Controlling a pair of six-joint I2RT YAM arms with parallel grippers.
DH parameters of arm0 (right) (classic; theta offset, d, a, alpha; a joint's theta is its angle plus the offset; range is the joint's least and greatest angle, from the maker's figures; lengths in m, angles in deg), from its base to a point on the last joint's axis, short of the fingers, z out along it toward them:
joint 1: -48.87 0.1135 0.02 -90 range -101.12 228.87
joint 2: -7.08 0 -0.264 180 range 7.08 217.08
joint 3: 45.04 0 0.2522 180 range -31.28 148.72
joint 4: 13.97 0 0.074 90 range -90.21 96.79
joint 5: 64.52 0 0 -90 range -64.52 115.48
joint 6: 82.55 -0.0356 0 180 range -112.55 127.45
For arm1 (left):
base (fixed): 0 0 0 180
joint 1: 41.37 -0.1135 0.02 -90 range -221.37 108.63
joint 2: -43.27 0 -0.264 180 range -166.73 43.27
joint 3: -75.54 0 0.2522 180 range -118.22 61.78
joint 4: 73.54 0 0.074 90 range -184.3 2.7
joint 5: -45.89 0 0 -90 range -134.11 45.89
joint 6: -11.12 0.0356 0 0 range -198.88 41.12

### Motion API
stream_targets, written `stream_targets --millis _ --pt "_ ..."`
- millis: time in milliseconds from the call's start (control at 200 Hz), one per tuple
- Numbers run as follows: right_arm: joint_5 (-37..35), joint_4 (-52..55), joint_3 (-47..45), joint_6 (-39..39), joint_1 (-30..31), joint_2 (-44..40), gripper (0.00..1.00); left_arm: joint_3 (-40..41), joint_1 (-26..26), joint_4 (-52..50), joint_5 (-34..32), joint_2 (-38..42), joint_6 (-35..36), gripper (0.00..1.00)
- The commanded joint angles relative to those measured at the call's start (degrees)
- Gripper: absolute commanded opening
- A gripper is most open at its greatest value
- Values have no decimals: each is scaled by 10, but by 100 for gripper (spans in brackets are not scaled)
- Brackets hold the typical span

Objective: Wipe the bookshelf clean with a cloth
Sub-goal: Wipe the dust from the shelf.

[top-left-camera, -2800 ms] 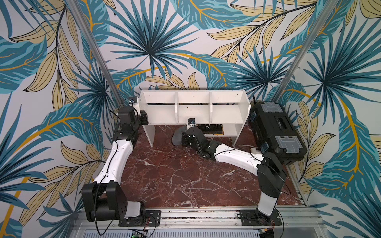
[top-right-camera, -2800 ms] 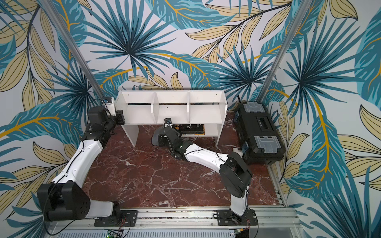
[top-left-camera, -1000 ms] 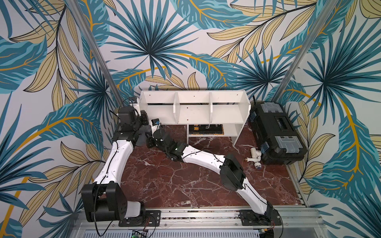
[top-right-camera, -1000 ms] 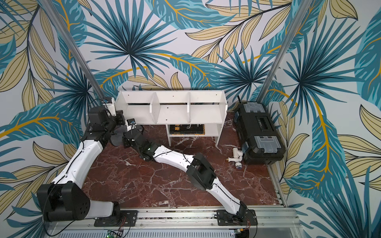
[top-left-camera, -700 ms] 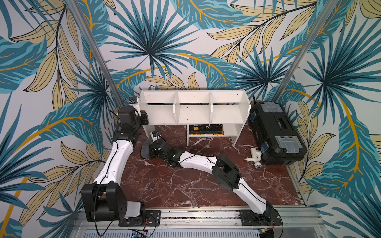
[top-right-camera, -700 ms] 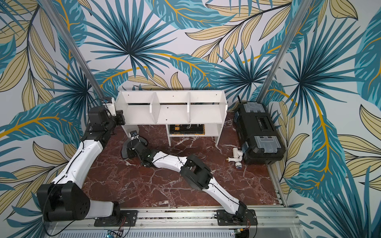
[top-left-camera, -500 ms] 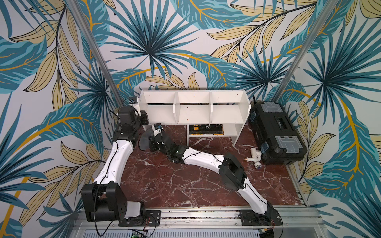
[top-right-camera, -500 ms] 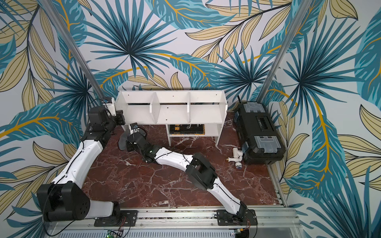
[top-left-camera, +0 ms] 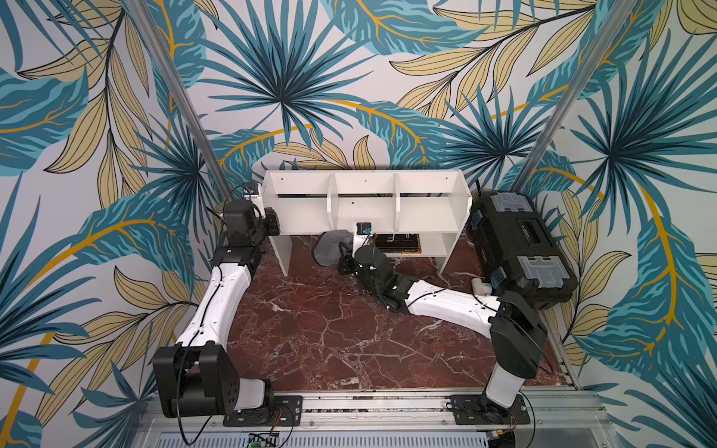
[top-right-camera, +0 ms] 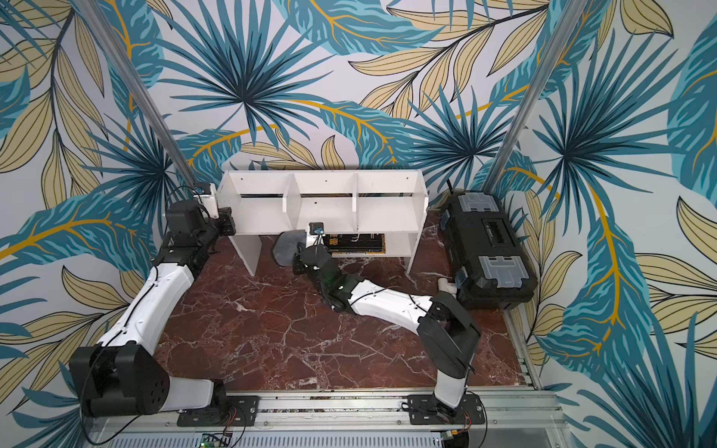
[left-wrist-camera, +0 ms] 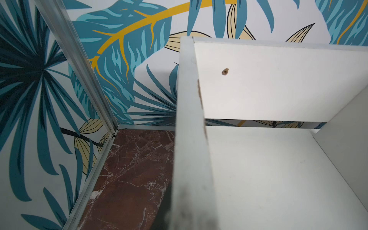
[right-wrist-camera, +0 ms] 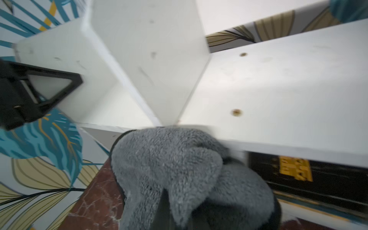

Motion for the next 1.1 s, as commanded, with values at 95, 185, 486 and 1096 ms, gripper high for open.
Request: stream_targets --millis 95,185,486,1096 --pt "-23 23 -118 -11 -28 -142 0 23 21 -105 76 -4 -66 0" --pt "-14 86 -147 9 -28 -220 0 23 21 -105 71 -4 -67 0" --pt "-42 485 60 58 -171 -320 0 27 21 -95 81 -8 -78 0" --pt "113 619 316 48 -313 -82 72 33 27 -92 56 12 -80 30"
